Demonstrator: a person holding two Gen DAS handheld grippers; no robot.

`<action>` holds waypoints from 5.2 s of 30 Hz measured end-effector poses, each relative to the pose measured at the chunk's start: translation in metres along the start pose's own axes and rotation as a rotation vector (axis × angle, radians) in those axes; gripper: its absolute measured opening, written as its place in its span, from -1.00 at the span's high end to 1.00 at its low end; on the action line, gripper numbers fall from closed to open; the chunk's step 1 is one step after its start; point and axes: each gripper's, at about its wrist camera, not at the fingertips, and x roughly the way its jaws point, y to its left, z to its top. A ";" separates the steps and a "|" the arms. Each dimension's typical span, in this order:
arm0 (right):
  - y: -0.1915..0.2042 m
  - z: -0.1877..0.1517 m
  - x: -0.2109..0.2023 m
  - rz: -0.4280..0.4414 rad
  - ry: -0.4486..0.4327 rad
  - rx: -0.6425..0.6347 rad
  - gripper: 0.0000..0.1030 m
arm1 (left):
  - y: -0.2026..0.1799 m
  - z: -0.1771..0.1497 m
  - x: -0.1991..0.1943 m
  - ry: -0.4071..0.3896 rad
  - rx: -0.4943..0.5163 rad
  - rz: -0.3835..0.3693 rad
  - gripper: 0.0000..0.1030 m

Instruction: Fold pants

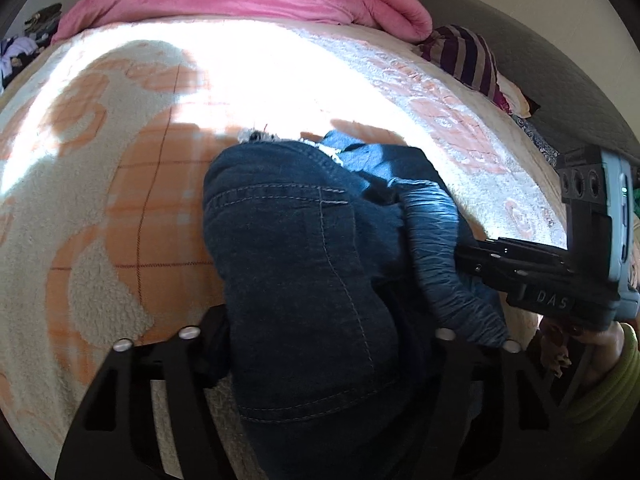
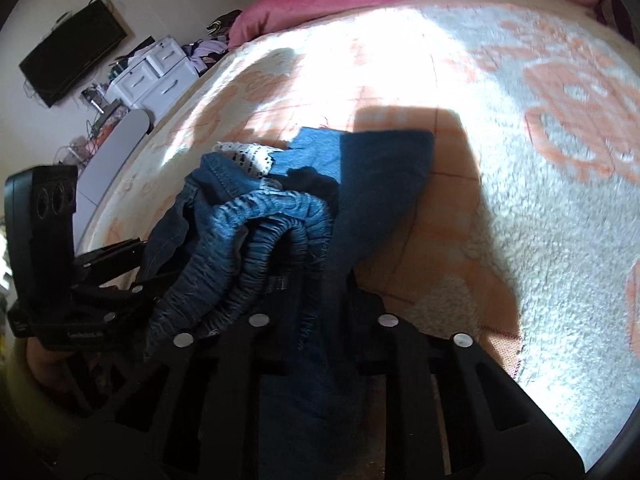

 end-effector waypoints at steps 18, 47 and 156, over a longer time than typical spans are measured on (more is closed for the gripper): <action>0.063 0.082 0.005 -0.088 -0.161 -0.279 0.85 | 0.024 0.060 -0.040 -0.167 -0.014 0.065 0.13; 0.018 0.059 0.039 -0.265 -0.037 -0.116 -0.34 | 0.054 0.047 -0.001 -0.071 -0.072 0.130 -0.39; 0.053 -0.061 -0.064 -0.367 -0.190 -0.081 -0.83 | 0.001 -0.065 -0.094 -0.156 -0.092 0.309 -0.91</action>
